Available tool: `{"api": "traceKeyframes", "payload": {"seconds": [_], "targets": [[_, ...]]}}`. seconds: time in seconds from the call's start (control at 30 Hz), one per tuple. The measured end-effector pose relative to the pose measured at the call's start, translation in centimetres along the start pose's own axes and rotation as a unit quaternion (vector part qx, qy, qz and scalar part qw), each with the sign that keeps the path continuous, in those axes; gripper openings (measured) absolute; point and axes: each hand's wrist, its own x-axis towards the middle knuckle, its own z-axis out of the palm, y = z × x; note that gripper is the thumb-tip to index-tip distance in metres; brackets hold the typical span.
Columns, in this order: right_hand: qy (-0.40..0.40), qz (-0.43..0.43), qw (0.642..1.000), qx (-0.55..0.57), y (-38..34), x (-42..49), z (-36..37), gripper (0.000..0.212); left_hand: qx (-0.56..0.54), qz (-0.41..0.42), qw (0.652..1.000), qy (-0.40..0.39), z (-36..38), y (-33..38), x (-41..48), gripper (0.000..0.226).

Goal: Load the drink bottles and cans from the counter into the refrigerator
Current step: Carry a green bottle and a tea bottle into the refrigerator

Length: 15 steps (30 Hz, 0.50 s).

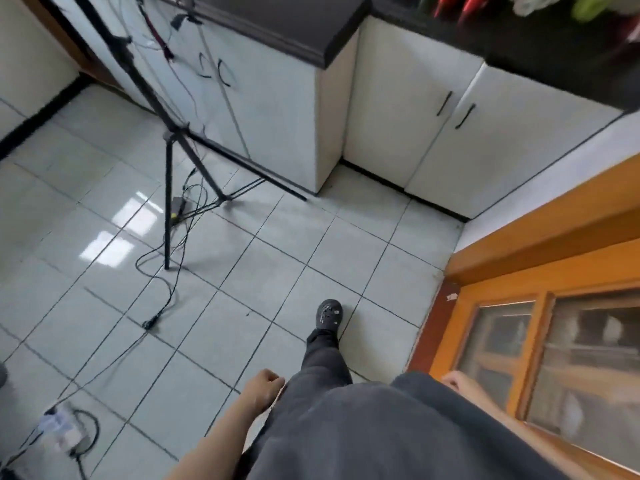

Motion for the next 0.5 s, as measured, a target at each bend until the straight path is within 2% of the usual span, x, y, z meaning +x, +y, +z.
{"api": "traceKeyframes", "payload": {"seconds": [0.13, 0.27, 0.5], "targets": [[0.054, 0.045, 0.992, 0.105, -1.2, -0.1, -3.2, 0.012, 0.093, 0.019, 0.995, 0.015, -6.9, 7.7, 5.5, 0.025], [0.071, 0.122, 0.988, 0.069, -4.7, -1.0, -6.8, 0.017, 0.192, 0.081, 0.978, 0.03, -12.6, 16.6, 10.0, 0.029], [0.05, 0.091, 0.99, 0.1, -6.6, 2.3, -10.1, 0.018, 0.165, 0.099, 0.981, 0.009, -15.1, 28.0, 14.1, 0.025]]}}
